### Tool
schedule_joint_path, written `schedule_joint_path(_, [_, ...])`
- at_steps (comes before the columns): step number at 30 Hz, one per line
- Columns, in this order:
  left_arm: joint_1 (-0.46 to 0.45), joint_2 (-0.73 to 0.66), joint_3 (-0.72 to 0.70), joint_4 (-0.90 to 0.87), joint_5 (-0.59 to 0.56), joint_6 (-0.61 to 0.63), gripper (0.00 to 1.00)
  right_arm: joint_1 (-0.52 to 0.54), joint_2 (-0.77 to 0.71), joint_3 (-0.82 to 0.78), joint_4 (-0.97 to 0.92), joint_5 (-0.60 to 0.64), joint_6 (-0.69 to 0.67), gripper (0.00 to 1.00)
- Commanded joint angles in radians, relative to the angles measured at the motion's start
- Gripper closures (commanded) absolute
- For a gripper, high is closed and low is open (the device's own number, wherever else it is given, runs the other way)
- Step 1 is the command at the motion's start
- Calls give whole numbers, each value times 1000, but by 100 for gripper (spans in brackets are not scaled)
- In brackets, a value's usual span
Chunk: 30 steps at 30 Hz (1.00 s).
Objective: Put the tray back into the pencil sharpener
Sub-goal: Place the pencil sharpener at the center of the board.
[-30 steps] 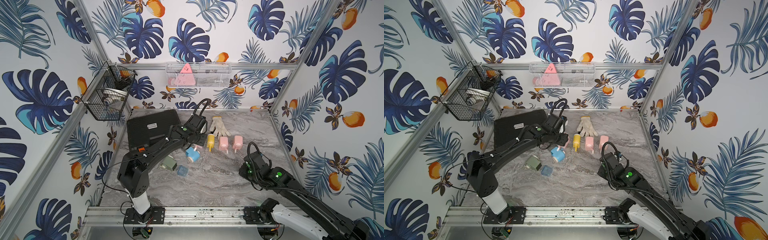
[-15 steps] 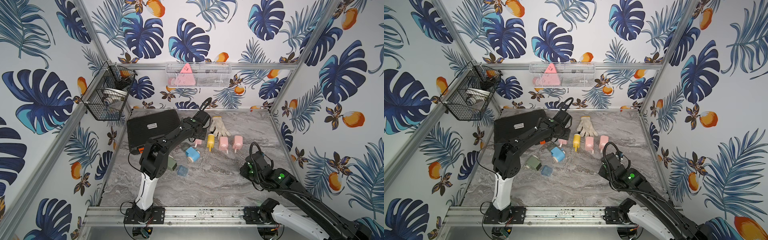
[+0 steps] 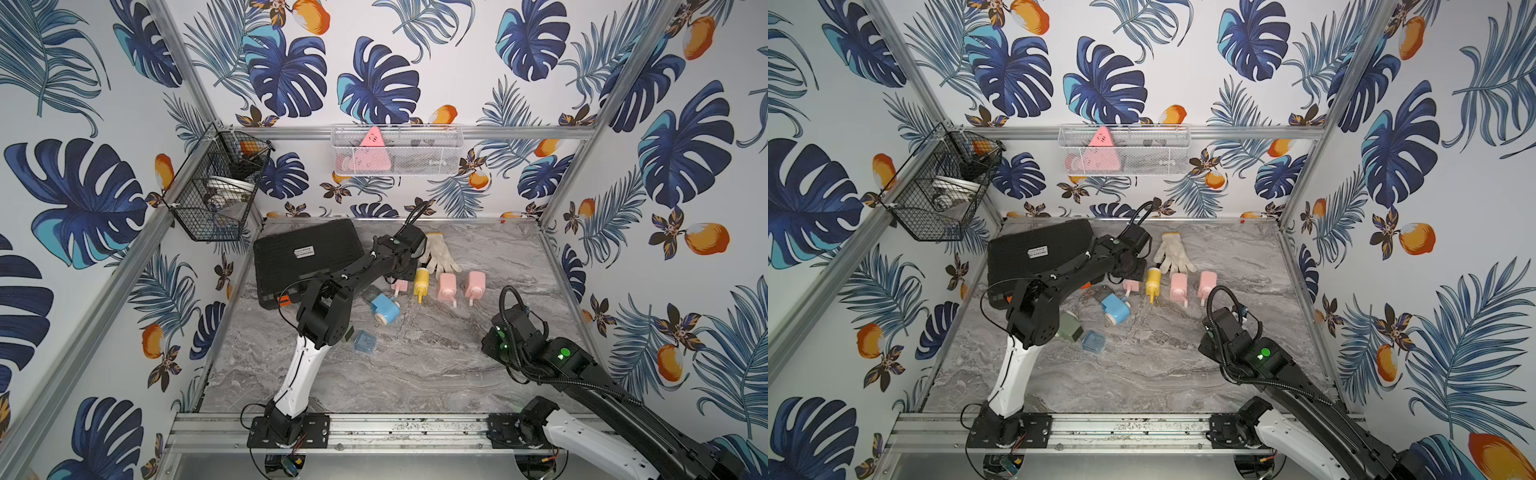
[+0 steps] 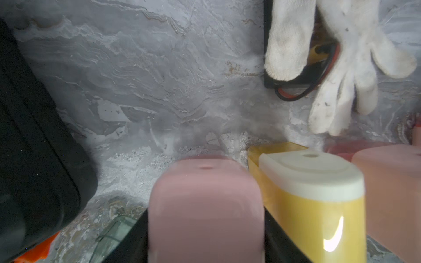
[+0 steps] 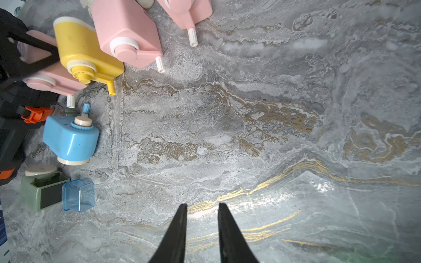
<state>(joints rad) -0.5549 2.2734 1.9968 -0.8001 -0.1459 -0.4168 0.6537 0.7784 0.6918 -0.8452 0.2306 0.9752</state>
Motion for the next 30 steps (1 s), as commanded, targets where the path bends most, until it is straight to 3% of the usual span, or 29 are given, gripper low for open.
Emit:
schedule_joint_path(1, [3,4,2,27,5,-15,95,-1,-9,7,-22,24,-7,73])
schedule_joint_path(12, [3,26,-18,60,-16,-22,85,0,-21,5,-29,25,-10,73])
schedule_joint_path(20, [3,21,-38,72,-21,-17,46,0,-28,6,-34,27,-12,71])
schedule_joint_path(26, [3,0,-56,88,-20,-12,31,0,-28,11,-37,27,-16,69])
schedule_joint_path(30, [3,-24,-63,93,-19,-5,27,-1,-35,12,-39,31,-21,68])
